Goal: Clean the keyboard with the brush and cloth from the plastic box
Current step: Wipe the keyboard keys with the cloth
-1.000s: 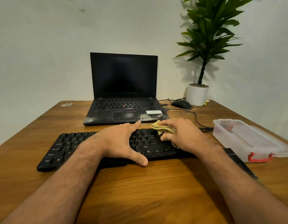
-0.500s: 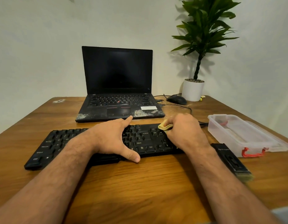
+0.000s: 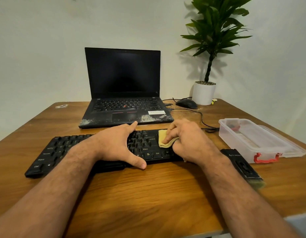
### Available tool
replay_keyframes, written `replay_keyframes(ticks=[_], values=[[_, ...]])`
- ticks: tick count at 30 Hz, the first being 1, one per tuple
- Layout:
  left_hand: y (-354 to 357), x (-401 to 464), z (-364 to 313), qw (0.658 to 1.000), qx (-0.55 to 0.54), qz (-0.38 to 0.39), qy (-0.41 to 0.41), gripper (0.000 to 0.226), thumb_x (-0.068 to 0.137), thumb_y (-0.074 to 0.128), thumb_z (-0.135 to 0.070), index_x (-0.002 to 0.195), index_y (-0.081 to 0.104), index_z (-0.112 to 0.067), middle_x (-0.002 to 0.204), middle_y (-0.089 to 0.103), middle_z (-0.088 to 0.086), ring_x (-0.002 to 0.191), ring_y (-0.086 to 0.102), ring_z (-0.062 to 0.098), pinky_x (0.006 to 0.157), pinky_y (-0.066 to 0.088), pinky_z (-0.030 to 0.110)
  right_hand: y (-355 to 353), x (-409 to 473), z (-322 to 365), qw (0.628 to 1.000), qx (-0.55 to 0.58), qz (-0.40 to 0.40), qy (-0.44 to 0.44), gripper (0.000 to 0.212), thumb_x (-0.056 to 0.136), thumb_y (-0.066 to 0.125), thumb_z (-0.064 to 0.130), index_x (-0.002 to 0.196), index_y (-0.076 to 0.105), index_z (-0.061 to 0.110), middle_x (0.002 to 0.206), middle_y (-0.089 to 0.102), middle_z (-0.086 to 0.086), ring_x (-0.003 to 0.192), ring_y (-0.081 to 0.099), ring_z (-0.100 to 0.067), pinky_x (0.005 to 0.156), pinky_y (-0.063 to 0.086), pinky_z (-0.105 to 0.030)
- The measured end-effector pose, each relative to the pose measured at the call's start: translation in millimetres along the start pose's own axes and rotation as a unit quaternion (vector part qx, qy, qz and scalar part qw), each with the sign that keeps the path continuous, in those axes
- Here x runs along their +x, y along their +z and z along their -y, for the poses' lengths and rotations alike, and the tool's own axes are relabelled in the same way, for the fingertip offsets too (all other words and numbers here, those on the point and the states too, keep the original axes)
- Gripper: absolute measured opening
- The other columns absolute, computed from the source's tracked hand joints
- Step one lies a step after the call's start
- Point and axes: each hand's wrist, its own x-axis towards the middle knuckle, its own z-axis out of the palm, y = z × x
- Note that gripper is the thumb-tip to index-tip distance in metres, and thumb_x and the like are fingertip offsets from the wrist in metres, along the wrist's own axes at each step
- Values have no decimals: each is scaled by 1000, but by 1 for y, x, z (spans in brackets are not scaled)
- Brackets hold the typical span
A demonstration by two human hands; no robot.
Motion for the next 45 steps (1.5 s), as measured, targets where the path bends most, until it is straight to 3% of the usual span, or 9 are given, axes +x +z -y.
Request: replay_keyframes(ticks=[4, 8, 13, 19, 25, 31, 38, 42, 45], values=[[0, 0, -1, 1000, -9, 5, -3, 151, 37, 75, -84, 157, -1, -32, 153, 33, -11, 136, 38, 12, 116, 31, 37, -5, 0, -2, 999, 33, -28, 8, 35, 73, 57, -2, 68, 80, 24, 90, 63, 17, 99, 54, -3, 91, 51, -28], [0, 1, 0, 1000, -4, 5, -7, 152, 35, 73, -87, 156, -2, -33, 157, 29, -10, 139, 34, 13, 118, 29, 39, 0, -2, 3, 997, 66, 13, -29, 41, 71, 54, -6, 70, 80, 26, 94, 62, 19, 99, 53, 0, 81, 46, -18], [1, 1, 2, 1000, -7, 3, 0, 154, 33, 71, -89, 157, 0, -31, 153, 33, -12, 136, 37, 11, 117, 31, 39, 2, 4, -8, 1000, 11, -7, -5, 43, 77, 55, -3, 80, 81, 31, 97, 59, 19, 105, 46, -7, 90, 40, -26], [1, 0, 3, 1000, -10, 4, -2, 155, 32, 71, -90, 156, 0, -31, 156, 30, -11, 138, 36, 13, 117, 31, 40, -1, -1, -2, 996, 91, 12, -18, 45, 69, 52, -8, 66, 79, 27, 91, 62, 20, 99, 52, 1, 81, 40, -15], [0, 1, 3, 1000, -7, 7, -3, 154, 32, 72, -89, 156, -1, -33, 158, 28, -11, 139, 35, 13, 118, 30, 40, 4, 4, -3, 998, 27, -38, -30, 46, 82, 52, -4, 95, 80, 30, 105, 56, 18, 109, 42, -3, 100, 35, -20], [0, 2, 2, 1000, -13, 13, -6, 154, 31, 72, -89, 156, -1, -35, 160, 24, -10, 141, 33, 14, 118, 30, 42, 2, 1, -6, 997, 71, -3, -13, 44, 72, 51, -9, 62, 78, 24, 90, 63, 18, 101, 46, 0, 89, 41, -24], [0, 3, 4, 1000, -16, 15, -7, 155, 31, 73, -88, 156, -1, -34, 160, 24, -9, 141, 33, 14, 118, 30, 42, -7, 3, -24, 994, -8, -51, 93, 25, 86, 63, 10, 67, 76, 19, 105, 66, 6, 112, 48, -11, 103, 42, -38], [0, 3, 4, 1000, -17, 13, -9, 154, 33, 74, -86, 156, -1, -32, 160, 24, -8, 142, 32, 14, 118, 29, 40, -5, -1, -17, 997, 39, -22, 64, 29, 77, 61, -1, 59, 74, 17, 92, 63, 15, 106, 45, -4, 99, 39, -35], [0, 3, 6, 1000, -17, 6, -14, 153, 35, 76, -85, 157, 0, -31, 160, 25, -8, 142, 32, 14, 119, 29, 40, -2, 3, -15, 996, 17, -43, 75, 32, 78, 60, 0, 64, 76, 23, 97, 62, 17, 107, 42, -7, 97, 39, -33]])
